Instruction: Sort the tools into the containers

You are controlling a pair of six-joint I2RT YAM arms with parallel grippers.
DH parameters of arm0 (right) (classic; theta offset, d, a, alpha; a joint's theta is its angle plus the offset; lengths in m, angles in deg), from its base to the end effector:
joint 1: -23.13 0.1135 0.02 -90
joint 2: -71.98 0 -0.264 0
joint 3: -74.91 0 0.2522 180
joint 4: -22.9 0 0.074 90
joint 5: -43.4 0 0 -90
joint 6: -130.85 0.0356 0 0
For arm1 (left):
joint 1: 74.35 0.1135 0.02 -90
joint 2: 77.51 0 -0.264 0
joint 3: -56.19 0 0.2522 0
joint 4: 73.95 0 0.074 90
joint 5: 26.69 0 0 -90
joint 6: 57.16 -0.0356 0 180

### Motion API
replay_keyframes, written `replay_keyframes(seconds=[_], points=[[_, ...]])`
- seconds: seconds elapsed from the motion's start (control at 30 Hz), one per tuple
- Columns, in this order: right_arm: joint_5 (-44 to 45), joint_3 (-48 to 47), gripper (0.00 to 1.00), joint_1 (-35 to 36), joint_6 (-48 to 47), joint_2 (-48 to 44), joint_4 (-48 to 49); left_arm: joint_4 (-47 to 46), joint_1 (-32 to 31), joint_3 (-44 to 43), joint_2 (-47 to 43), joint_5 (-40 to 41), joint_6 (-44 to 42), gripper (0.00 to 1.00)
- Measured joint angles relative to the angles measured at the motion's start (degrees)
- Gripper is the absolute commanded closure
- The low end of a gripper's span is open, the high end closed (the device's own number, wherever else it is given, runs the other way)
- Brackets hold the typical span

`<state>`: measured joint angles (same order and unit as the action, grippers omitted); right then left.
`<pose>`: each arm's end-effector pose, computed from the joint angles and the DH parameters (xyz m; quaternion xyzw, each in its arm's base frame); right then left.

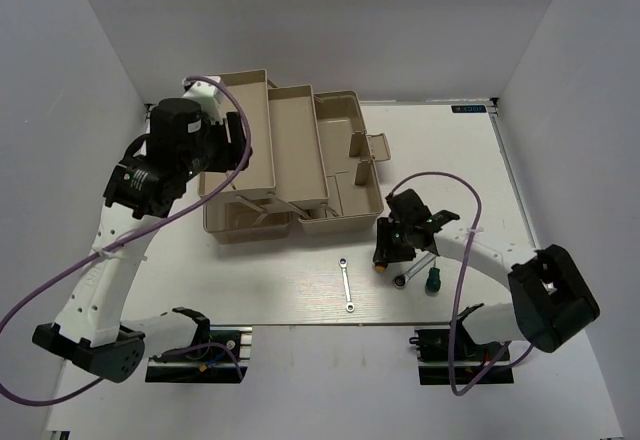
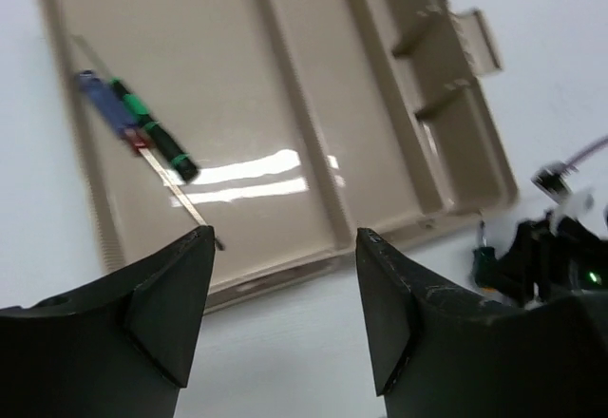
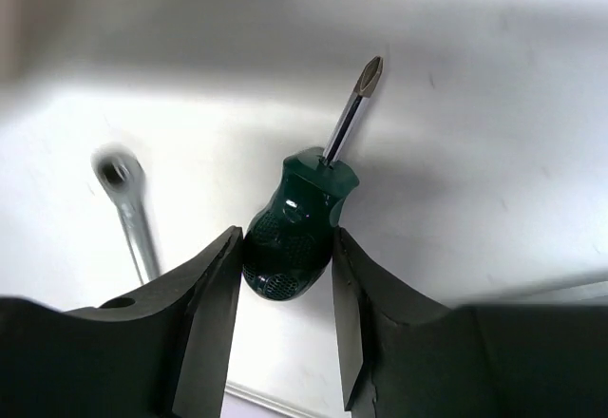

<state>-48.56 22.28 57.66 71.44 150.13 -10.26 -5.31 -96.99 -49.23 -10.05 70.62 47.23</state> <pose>0.2055 0.1429 0.1696 -0.0377 0.9620 0.1591 0.2186 0.1971 -0.0773 0.4567 0.0309 0.8672 -0.1043 0.4859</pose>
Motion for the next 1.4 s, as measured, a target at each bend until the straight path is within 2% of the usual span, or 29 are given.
replay_keyframes(seconds=[0.13,0.27,0.4,0.47,0.57,0.77,1.0,1.1,1.13,1.17,1.27,1.3,1.4], points=[[-3.26,-0.5,1.0,-0.5,-4.17,-4.33,-9.35,-1.64,-2.49,1.16,0.9,-6.47,-1.18,0.32],[-6.78,-3.13,1.0,-0.48,-8.85,-13.44,-16.33,-3.48,-5.95,5.92,1.66,-10.38,-1.46,0.33],[-10.19,-8.61,1.0,-0.39,-14.58,-21.46,-19.71,-4.46,-10.93,8.24,4.04,-11.82,-1.38,0.33],[-11.34,-13.07,1.0,-0.39,-17.4,-22.1,-19.96,-5.11,-14.14,8.81,5.16,-12.07,-1.27,0.34],[-13.29,-20.74,1.0,-0.42,-20.44,-17.44,-17.97,-6.93,-19.17,10.36,6.32,-11.65,-0.48,0.34],[-19.69,-41.09,1.0,-0.5,-20.33,4.98,-12.11,-8.22,-28.7,15.69,6.19,-7.58,3.06,0.34],[-23.89,-60.54,1.0,-0.66,-19.1,25.94,-12.7,-9.86,-33.2,25.64,-0.48,-2.12,9.73,0.34],[-24.74,-65.07,0.86,-0.63,-19.63,29.99,-13.81,-11.21,-35.15,28.68,-1.62,-0.79,12.24,0.34],[-25.09,-65.94,0.75,-0.63,-20.0,30.77,-14.25,-11.87,-35.82,29.46,-1.42,-0.28,13.18,0.34],[-25.24,-66.38,0.74,-0.63,-20.33,31.26,-14.43,-12.09,-36.33,29.99,-1.09,-0.17,13.46,0.34],[-25.46,-66.79,0.49,-0.63,-20.96,32.11,-15.21,-13.84,-38.07,30.75,1.18,0.52,14.62,0.33],[-25.59,-66.79,0.36,-0.63,-21.18,32.17,-15.63,-14.75,-38.53,31.01,2.01,0.7,14.82,0.31],[-26.14,-66.79,0.2,-0.66,-22.27,32.13,-16.33,-17.81,-39.6,32.57,4.0,0.76,15.3,0.3]])
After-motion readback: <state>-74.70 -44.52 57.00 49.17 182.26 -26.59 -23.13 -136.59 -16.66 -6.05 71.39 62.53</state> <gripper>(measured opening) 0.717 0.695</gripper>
